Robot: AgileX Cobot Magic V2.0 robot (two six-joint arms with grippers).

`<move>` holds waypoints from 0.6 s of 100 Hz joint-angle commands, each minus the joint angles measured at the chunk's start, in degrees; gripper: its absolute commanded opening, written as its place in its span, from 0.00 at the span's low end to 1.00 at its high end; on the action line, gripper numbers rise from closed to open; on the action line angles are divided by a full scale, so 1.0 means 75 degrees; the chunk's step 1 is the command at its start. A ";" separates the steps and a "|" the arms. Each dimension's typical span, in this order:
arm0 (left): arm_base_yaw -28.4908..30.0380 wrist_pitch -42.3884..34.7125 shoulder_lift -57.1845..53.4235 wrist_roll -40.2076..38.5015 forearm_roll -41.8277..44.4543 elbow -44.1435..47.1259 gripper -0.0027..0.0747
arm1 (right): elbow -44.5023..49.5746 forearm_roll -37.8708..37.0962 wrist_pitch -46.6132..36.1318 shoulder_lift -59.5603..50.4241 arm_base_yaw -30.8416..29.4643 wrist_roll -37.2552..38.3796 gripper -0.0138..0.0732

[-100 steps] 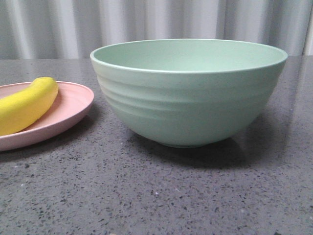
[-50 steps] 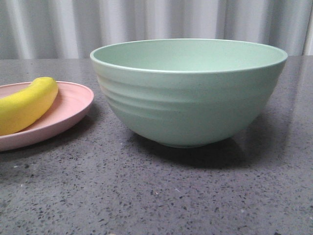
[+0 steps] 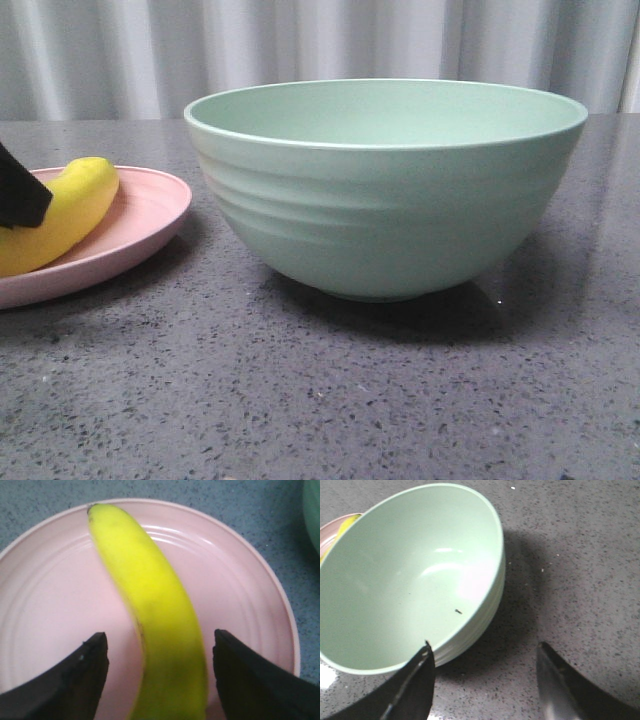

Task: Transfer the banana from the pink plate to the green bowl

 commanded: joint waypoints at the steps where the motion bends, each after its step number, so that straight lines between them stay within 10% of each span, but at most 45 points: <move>1: -0.0079 -0.0584 0.0083 0.0027 -0.0073 -0.0269 0.58 | -0.0276 0.0195 -0.0605 0.0060 0.0071 -0.0108 0.59; 18: -0.0079 -0.0648 0.0224 0.0027 -0.0073 -0.0269 0.55 | -0.0276 0.0226 -0.0605 0.0060 0.0087 -0.0108 0.59; 40: -0.0079 -0.0763 0.0224 0.0027 -0.0073 -0.0269 0.26 | -0.0276 0.0226 -0.0605 0.0060 0.0087 -0.0108 0.59; 60: -0.0079 -0.0729 0.0188 0.0027 -0.0073 -0.0377 0.25 | -0.0571 0.0226 -0.0545 0.0074 0.0101 -0.0135 0.59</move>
